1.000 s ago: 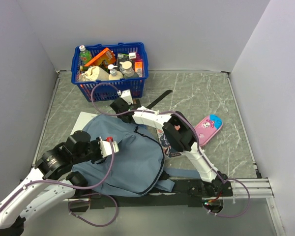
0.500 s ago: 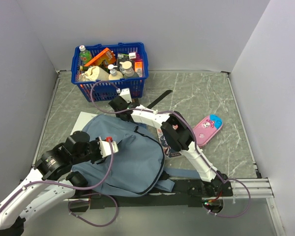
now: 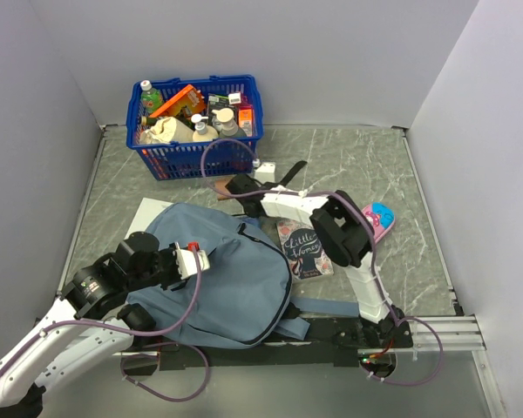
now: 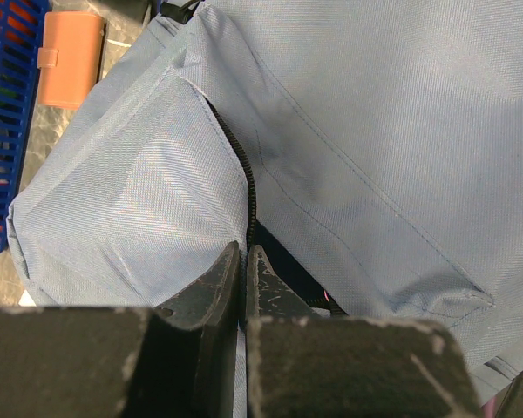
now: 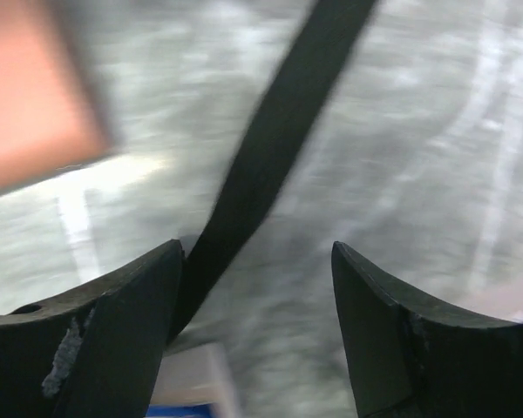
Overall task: Pack the student bag
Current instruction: Adjust the student bag at the center of the board.
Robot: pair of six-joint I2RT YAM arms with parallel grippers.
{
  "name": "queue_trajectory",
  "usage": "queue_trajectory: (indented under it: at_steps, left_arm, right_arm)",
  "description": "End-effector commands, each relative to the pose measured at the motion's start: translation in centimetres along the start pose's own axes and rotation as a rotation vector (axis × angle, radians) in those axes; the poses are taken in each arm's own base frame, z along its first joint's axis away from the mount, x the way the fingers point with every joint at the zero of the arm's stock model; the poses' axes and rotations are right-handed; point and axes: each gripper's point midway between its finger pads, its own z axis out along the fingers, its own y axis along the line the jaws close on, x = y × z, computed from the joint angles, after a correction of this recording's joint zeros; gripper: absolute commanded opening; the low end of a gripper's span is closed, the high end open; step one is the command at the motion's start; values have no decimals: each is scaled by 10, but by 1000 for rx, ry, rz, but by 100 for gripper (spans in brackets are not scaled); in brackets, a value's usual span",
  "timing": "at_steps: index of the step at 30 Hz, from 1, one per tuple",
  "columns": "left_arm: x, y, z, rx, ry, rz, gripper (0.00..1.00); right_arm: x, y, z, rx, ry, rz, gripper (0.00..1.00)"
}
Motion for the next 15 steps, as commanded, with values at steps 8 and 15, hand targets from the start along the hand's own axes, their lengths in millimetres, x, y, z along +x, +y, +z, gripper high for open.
queue_trajectory:
  at_steps: [8, 15]
  left_arm:
    - [-18, 3, -6, 1, -66, 2, 1]
    - [-19, 4, -9, -11, -70, 2, 1]
  right_arm:
    - [-49, 7, -40, -208, -218, 111, 82]
    - [-97, 81, -57, -389, -368, -2, 89]
